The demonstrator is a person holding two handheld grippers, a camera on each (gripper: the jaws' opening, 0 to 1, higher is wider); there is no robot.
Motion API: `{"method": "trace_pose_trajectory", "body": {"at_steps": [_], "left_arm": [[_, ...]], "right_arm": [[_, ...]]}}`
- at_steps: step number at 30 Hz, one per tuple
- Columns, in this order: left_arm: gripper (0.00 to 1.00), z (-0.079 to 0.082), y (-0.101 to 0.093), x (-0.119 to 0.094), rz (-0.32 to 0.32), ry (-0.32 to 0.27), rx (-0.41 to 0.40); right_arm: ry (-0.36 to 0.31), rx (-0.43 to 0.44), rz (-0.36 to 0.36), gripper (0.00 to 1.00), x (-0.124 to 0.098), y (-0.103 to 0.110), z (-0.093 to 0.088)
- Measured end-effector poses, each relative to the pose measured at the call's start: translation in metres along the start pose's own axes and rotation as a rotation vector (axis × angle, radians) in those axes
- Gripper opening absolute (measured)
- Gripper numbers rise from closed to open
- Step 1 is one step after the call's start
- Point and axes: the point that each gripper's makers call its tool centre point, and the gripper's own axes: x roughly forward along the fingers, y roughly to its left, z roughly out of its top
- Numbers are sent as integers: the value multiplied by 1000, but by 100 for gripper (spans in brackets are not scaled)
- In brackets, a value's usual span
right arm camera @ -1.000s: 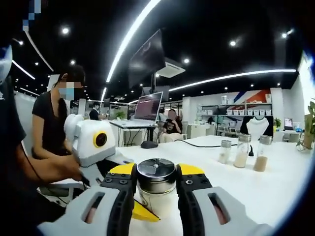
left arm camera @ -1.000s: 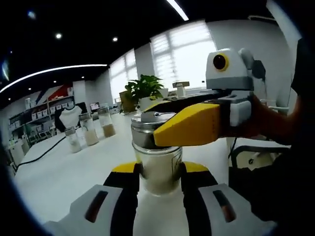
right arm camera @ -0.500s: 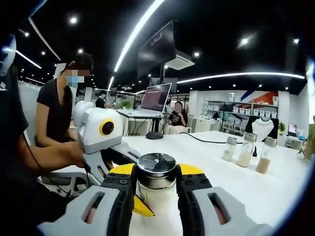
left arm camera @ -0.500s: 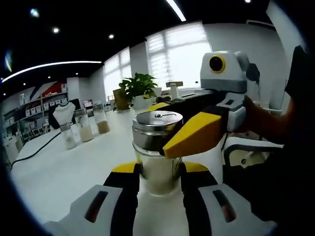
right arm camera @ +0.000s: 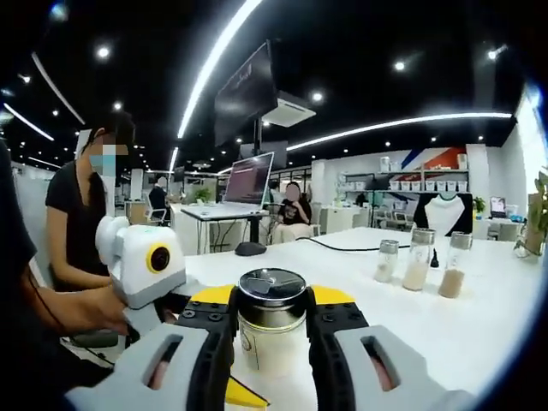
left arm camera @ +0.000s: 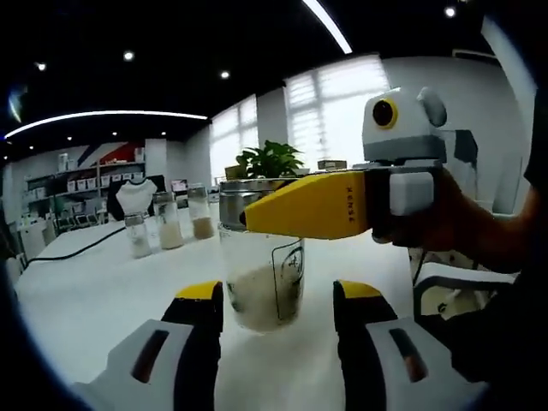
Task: Rotate the seasoning bottle until the label or dispensing opening points toward the visible target arrow and the bottle remains upright within the marked orientation range
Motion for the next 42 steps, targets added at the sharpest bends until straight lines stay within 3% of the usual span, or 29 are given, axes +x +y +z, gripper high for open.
{"method": "trace_pose_trajectory", "body": {"at_steps": [5,10,12,15,24,33,35,38,42], "left_arm": [[81,0,18,-6,88,21,32],[90,8,35,-17,137,-17,-32],[90,11,43,-23,167,-29,-27],[97,15,48,-27,174,-38,-21],[100,20,55,-40,163,-45,-59],[98,22,53,-41,150,-37,-39],[98,22,53,-41,151,-37,-39],[95,23,51,-41,147,-39,-39],[94,27,50,-40,153,-56,-46]], "right_arm": [[16,-26,-12,29,14,-8,0],[18,-33,-7,29,32,-17,0],[23,-34,-3,29,40,-21,-1],[24,-41,-15,29,53,-29,-2],[28,-4,-14,29,89,-48,-15],[10,80,-32,29,115,-65,-25],[11,70,-37,29,118,-66,-26],[46,-17,-55,29,123,-69,-31],[27,-14,-54,29,127,-75,-29]]}}
